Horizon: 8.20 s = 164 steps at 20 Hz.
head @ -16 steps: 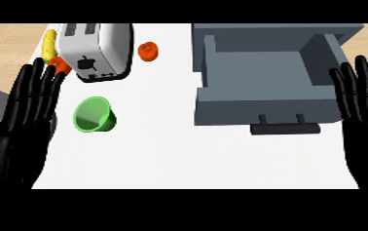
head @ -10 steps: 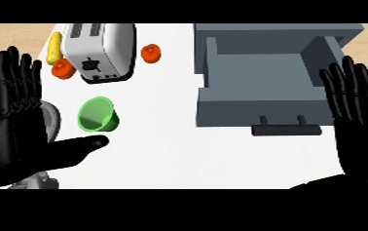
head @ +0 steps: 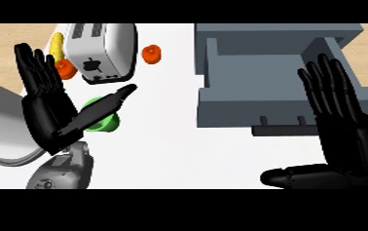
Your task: Pick up the cup, place it into the drawer and close the drawer
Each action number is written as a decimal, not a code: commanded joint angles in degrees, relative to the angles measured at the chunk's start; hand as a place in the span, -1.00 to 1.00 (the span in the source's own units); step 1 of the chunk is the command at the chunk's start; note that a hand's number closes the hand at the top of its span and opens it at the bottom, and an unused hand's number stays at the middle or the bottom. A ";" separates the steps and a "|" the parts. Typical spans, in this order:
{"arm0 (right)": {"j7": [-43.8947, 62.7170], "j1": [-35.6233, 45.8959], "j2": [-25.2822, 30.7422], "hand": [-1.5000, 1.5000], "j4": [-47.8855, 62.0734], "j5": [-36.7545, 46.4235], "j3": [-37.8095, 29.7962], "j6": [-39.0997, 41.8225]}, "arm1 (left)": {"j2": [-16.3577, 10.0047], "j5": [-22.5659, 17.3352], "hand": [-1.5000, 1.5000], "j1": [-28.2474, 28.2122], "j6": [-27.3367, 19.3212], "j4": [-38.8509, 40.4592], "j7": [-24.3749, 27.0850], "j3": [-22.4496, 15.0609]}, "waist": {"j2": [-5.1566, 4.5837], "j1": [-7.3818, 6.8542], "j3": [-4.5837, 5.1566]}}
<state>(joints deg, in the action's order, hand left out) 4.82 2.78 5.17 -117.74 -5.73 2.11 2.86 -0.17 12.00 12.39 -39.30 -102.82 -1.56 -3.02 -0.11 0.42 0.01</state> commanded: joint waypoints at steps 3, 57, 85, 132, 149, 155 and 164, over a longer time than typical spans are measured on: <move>2.35 4.46 0.19 -1.00 2.35 -2.29 -3.53 -0.42 | 0.16 -2.33 -1.00 5.17 -7.38 9.36 3.82 -2.71 | 0.06 -0.14 0.00; 7.35 3.19 1.59 -1.00 -4.19 -6.15 -7.13 4.33 | 0.16 -36.07 -1.00 -3.40 1.03 43.62 43.02 9.35 | 0.11 -0.16 0.01; 5.42 5.42 -0.53 -1.00 0.24 -2.15 -5.30 3.15 | -2.92 -42.73 -1.00 3.60 19.19 67.60 57.45 18.69 | 0.08 -0.35 0.00; 5.57 1.67 -0.28 -1.00 -1.77 -4.03 -6.23 4.79 | -9.79 -33.66 1.00 6.44 51.42 45.61 45.61 1.97 | 0.47 -1.17 -0.10; 4.40 6.95 2.89 -1.00 3.79 -6.45 -11.12 6.51 | -4.78 -30.77 1.00 20.16 31.76 20.23 15.02 -1.16 | 0.11 -0.50 -0.03; 6.44 1.66 1.02 -1.00 -2.42 -5.25 -7.76 6.03 | -2.47 -27.12 1.00 30.77 28.83 28.16 13.02 -0.48 | 0.11 0.04 -0.02; 8.52 2.72 2.75 -1.00 -3.98 -7.09 -10.60 6.00 | 0.12 -23.97 1.00 42.08 25.48 40.48 12.29 -0.79 | 0.03 0.59 -0.02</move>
<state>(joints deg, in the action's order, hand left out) 9.78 4.64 5.41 -118.93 -9.26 -4.88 8.31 -0.89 -12.92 50.70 -12.66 -67.84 9.64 -3.61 -0.07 0.63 -0.02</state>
